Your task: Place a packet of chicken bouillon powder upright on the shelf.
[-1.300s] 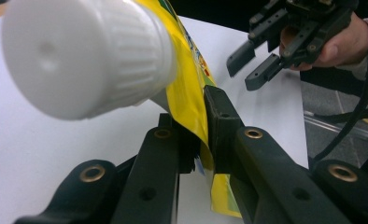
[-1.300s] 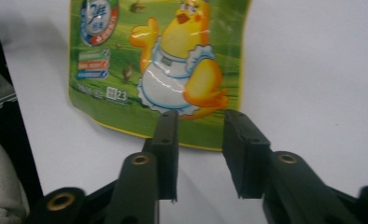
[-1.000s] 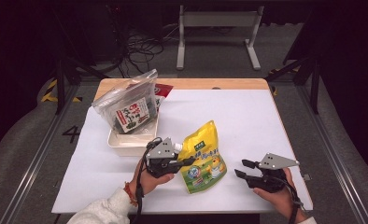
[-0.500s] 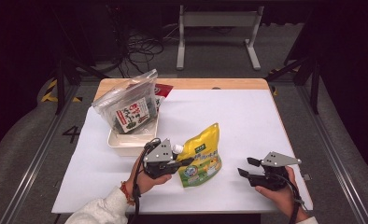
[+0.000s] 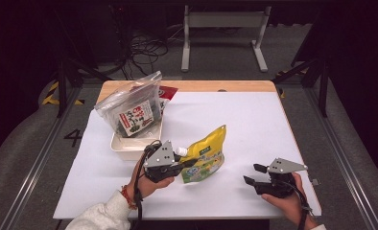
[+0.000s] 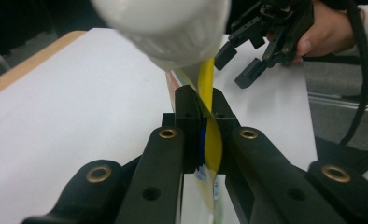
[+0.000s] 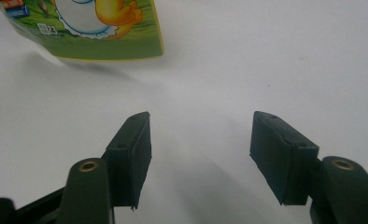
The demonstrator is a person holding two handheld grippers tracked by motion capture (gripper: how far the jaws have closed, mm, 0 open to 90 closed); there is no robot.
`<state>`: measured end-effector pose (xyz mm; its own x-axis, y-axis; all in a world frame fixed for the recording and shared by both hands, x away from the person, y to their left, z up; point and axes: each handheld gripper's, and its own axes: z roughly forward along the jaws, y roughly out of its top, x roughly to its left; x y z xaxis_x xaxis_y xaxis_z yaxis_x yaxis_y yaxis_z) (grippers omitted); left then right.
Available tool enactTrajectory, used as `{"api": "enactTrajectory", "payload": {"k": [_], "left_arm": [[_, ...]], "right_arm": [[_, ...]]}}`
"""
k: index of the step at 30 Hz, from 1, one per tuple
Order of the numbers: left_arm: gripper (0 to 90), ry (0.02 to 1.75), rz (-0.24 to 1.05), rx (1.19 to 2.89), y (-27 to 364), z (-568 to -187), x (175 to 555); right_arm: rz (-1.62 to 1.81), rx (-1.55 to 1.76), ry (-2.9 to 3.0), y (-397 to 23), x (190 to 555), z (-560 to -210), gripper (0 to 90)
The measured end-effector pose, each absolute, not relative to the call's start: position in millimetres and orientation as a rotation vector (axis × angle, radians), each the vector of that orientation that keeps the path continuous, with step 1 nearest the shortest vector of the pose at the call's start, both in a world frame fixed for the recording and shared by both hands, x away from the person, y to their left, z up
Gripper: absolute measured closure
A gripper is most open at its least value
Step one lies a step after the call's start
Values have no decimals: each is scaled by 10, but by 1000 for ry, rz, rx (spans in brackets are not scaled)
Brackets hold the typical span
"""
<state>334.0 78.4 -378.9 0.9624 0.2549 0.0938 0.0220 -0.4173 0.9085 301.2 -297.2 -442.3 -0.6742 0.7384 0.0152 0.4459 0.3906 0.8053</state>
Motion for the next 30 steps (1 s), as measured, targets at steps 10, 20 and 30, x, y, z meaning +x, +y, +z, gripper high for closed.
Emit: {"api": "enactTrajectory", "payload": {"k": [10,20,30], "left_arm": [[863,168,319,1989,993,-3583,3329],[863,212,418,1941,1421,-3353,3416],[863,197,440,1936,1606,-3266,3519]], "right_arm": [[1170,1035,2319,-2966,3011,-4425,374],[1140,1044,2344,-2935,3036,-4474,356],[1191,1058,2337,-2929,3030,-4462,342]]}}
